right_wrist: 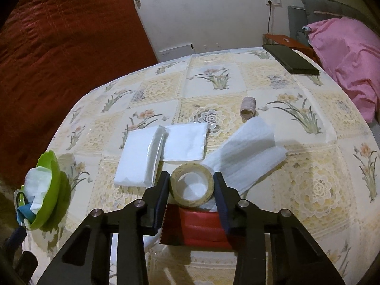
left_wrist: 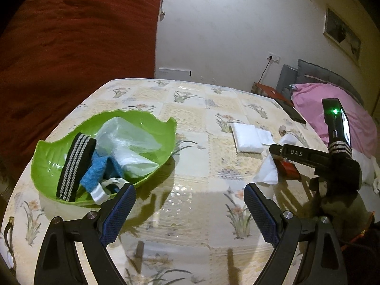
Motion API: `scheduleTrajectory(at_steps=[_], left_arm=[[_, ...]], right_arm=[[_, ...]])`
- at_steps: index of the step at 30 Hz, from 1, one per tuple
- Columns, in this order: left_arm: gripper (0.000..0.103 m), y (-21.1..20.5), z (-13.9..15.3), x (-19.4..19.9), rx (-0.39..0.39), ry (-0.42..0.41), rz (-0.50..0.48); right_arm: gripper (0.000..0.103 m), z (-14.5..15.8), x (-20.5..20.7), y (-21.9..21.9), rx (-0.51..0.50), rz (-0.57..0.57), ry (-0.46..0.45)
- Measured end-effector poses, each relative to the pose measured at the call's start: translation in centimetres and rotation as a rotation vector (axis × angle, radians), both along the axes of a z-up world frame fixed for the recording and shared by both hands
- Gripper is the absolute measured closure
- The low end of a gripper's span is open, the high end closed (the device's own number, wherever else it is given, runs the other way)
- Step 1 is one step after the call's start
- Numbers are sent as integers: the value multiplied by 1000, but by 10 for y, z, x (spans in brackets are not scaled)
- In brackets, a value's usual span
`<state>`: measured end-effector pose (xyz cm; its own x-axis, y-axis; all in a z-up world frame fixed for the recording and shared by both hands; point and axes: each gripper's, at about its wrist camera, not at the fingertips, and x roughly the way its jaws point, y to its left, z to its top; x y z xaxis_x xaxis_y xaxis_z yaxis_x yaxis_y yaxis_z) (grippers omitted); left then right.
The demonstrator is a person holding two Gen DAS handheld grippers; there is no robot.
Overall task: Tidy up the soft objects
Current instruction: 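Hold the tape roll with the right gripper while the left gripper grasps the white packet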
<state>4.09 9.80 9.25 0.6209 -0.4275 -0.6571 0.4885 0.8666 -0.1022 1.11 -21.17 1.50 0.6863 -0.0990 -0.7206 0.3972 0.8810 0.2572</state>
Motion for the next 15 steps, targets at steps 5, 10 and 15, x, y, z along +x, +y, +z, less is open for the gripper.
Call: scheduleTrajectory(at_steps=[5,10,15], left_arm=[[8,-10,0,1,2,8,-19],[8,-24,-1,2,4,12,-43],[8,-39,-2,2,12,16,-67]], right_arm=[[65,1,-14,-5,10,-5,-7],[65,-1,-37,-13,23,-21,-7],[65,-1,-62,-20,42,-33,-11]])
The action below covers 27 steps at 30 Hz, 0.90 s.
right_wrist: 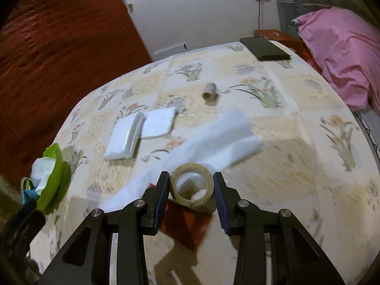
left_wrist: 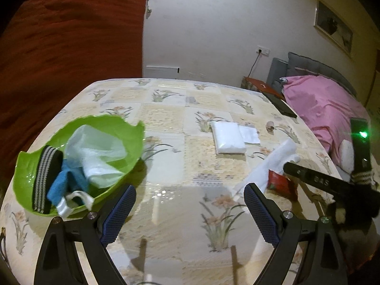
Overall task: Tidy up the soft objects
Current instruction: 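Hold the tape roll with the right gripper while the left gripper grasps the white packet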
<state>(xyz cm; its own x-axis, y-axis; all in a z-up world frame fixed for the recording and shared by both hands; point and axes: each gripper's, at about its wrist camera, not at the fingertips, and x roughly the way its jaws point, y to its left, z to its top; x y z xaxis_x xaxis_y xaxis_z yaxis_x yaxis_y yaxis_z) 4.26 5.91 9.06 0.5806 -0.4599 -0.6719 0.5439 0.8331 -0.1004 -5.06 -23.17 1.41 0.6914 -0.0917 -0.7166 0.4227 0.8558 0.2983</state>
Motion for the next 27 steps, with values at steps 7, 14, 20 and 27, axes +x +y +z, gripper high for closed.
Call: scheduleTrajectory(at_steps=[7,14,20,27], left_arm=[[8,-24,1,2,8,-6,-35],[8,-51,-5,21,1,41,-48],[8,-75,-14,41,6,86,-58],[8,-95,-24,63,22,126,-61]], right_arm=[[65,5,-31,-7,35,-21,-37],[65,1,-50,-10,54,-36,-41],[65,1,-53,-11,56,-41,-54],[65,-2,-55,-11,66,-41,-59]])
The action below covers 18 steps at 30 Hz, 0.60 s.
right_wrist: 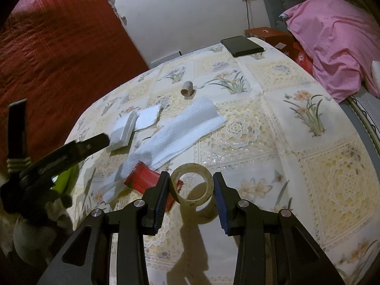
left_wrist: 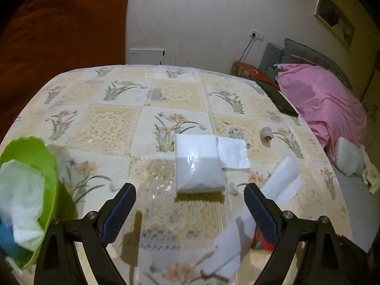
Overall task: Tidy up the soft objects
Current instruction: 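Hold the tape roll with the right gripper while the left gripper grasps the white packet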
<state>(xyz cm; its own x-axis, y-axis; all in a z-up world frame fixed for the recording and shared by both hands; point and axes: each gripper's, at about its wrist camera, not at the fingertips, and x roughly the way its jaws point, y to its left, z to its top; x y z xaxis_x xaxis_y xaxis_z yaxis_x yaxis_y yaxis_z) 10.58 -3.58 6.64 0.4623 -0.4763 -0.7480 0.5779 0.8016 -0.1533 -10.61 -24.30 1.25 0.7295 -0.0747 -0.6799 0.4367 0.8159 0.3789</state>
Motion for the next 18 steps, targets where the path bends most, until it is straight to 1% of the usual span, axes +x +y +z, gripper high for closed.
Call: scheduleTrajectory(at_steps=[8,13,14,16,18], left_arm=[[8,-16,-13,15,36,22,-16],[8,-24,-19,21,48,41,-28],[9,-25,-20,22,53,34,-29],[16,-27,-20,21,68,14,-34],[26,-29,-20,22,82,-2,-38]], right_arm=[[65,-4,0,-1,19,0,2],[65,-4,0,0,14,-1,2],[65,-4,0,0,13,-1,1],[65,-4,0,0,12,-2,1],[65,-4,0,0,12,-2,0]])
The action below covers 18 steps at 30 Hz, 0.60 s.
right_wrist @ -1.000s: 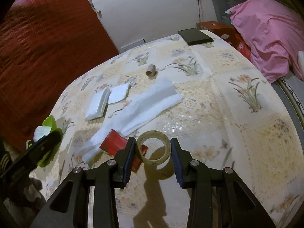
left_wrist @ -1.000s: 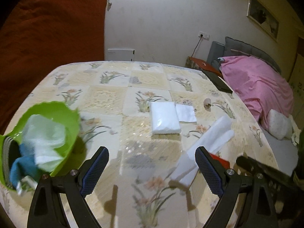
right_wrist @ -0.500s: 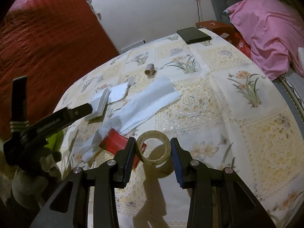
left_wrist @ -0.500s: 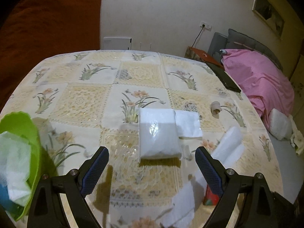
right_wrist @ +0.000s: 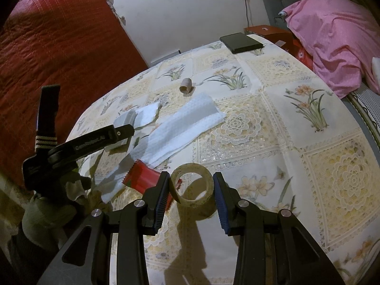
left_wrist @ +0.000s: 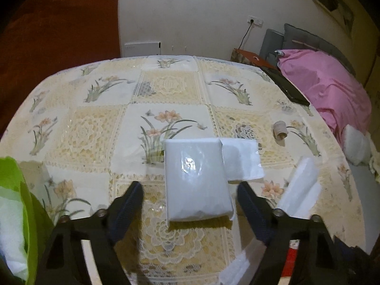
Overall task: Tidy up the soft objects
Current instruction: 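Hold the tape roll with the right gripper while the left gripper grasps the white packet, then carry the white packet into the green bowl with the left gripper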
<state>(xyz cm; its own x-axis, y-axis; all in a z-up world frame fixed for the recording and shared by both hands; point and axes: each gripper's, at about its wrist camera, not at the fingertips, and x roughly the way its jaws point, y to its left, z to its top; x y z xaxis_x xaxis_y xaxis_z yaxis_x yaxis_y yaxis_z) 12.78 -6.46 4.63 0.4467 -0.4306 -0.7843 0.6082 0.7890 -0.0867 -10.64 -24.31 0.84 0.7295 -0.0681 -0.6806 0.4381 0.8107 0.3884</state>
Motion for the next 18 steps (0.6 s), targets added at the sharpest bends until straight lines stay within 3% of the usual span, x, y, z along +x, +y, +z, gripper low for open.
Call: scheduleTrajectory(at_steps=[6,18], left_arm=[[52,1,1,2,12,-28,8],[53,14,12,-21,-10,-77,-7]], right_arm=[[65,-1,1,1,-3,-1,-1],[65,0,0,1,-4,-3,-3]])
